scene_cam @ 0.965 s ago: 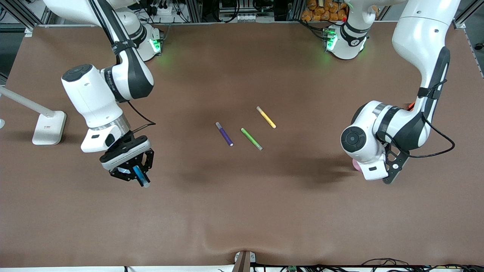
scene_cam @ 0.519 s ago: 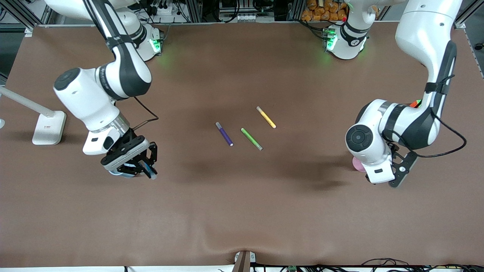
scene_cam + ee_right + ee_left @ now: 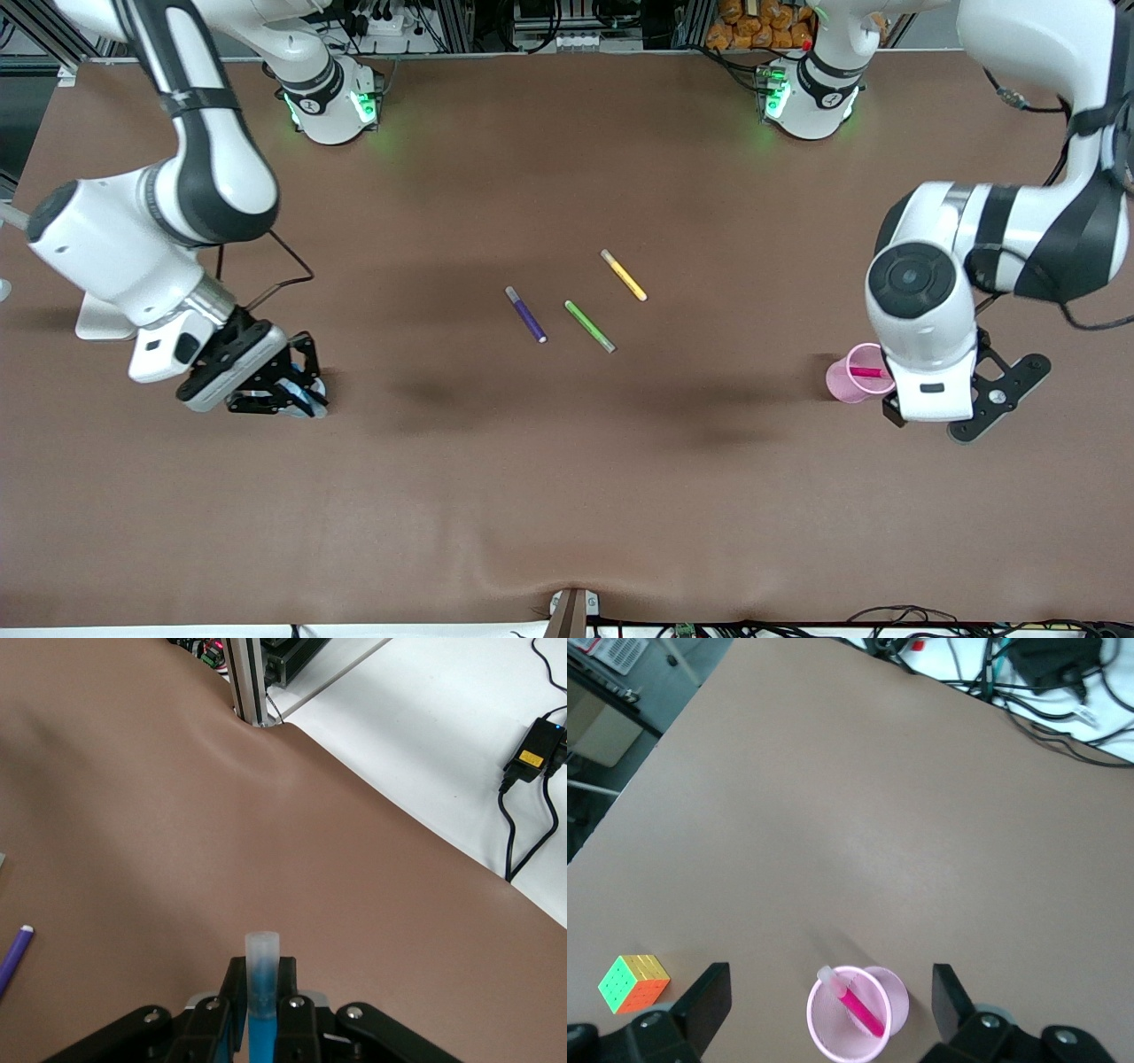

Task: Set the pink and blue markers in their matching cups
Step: 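Release the pink marker while the right gripper lowers blue into the cup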

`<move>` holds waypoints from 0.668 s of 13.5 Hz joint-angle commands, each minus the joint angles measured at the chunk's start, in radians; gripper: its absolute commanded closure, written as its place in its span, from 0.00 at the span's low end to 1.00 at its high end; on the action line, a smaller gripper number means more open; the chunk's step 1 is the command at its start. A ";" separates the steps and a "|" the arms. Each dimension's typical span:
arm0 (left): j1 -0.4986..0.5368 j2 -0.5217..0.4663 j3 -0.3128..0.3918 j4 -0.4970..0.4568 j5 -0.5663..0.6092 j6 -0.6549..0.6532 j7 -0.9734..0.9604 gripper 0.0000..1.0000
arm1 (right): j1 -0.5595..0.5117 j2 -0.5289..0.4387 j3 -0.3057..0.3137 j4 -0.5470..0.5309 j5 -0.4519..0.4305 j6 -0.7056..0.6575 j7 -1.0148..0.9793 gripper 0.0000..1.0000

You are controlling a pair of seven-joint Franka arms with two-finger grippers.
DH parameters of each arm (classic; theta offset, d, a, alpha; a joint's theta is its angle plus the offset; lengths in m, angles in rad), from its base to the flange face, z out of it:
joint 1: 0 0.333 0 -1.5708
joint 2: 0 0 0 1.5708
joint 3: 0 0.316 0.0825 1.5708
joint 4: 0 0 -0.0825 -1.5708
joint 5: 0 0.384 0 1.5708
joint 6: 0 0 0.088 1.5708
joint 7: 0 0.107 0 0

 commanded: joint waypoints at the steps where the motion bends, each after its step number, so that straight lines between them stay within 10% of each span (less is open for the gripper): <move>1: 0.001 -0.024 -0.037 0.001 -0.020 -0.035 0.067 0.00 | -0.063 0.028 0.016 0.029 0.099 -0.036 -0.181 1.00; 9: 0.015 -0.073 -0.076 0.043 -0.168 -0.069 0.187 0.00 | -0.157 0.140 0.014 0.058 0.379 -0.224 -0.681 1.00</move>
